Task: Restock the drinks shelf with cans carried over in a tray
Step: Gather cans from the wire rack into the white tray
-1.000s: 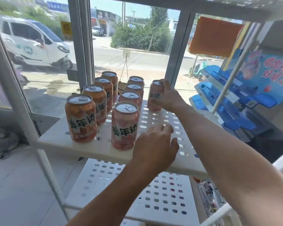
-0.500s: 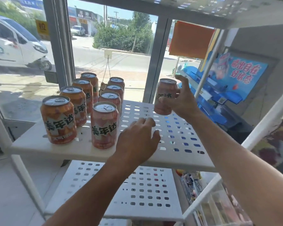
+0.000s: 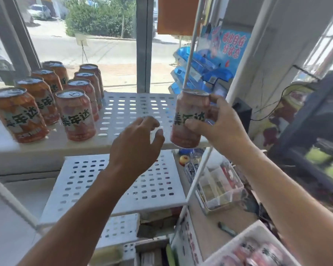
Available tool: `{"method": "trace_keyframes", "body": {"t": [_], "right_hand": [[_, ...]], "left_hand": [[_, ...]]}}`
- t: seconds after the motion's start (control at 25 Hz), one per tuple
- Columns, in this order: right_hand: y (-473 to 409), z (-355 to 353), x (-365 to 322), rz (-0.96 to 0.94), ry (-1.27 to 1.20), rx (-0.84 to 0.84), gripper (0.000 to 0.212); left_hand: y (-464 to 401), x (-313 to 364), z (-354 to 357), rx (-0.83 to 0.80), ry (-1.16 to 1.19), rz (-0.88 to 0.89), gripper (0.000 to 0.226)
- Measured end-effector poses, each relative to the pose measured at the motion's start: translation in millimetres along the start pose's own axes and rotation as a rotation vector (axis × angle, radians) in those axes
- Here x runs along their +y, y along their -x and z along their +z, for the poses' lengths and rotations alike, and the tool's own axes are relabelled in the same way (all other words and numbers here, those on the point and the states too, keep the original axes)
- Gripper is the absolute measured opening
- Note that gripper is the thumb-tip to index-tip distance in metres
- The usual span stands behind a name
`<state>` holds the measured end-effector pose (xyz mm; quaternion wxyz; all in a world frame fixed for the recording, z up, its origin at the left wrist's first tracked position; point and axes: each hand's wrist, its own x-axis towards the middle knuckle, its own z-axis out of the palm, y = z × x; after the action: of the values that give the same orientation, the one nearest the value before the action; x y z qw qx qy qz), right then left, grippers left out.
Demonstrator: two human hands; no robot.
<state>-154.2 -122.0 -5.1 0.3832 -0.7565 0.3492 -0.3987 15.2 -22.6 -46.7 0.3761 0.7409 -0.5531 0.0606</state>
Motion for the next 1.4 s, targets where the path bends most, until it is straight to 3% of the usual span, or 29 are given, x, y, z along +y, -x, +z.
{"method": "trace_keyframes", "body": {"t": [0.12, 0.36, 0.6, 0.68, 0.76, 1.08, 1.4], "right_hand": [[60, -27, 31, 0.1, -0.139, 0.044, 0.061], [190, -76, 107, 0.468, -0.458, 0.209, 0.064], [307, -90, 183, 0.779, -0.495, 0.432, 0.063], [340, -84, 201, 0.842, -0.467, 0.456, 0.054], [367, -77, 213, 0.895, -0.473, 0.493, 0.031], [412, -50, 254, 1.181, -0.473, 0.56, 0.028], [410, -35, 272, 1.218, -0.405, 0.557, 0.026]], "left_hand": [[25, 29, 17, -0.036, 0.074, 0.06, 0.019], [77, 83, 68, -0.202, 0.127, 0.167, 0.021], [126, 124, 119, -0.379, 0.192, 0.237, 0.021], [142, 134, 131, -0.439, 0.191, 0.244, 0.023], [154, 143, 139, -0.485, 0.191, 0.254, 0.022], [174, 156, 157, -0.569, 0.172, 0.296, 0.018], [180, 150, 162, -0.603, 0.15, 0.265, 0.018]]}}
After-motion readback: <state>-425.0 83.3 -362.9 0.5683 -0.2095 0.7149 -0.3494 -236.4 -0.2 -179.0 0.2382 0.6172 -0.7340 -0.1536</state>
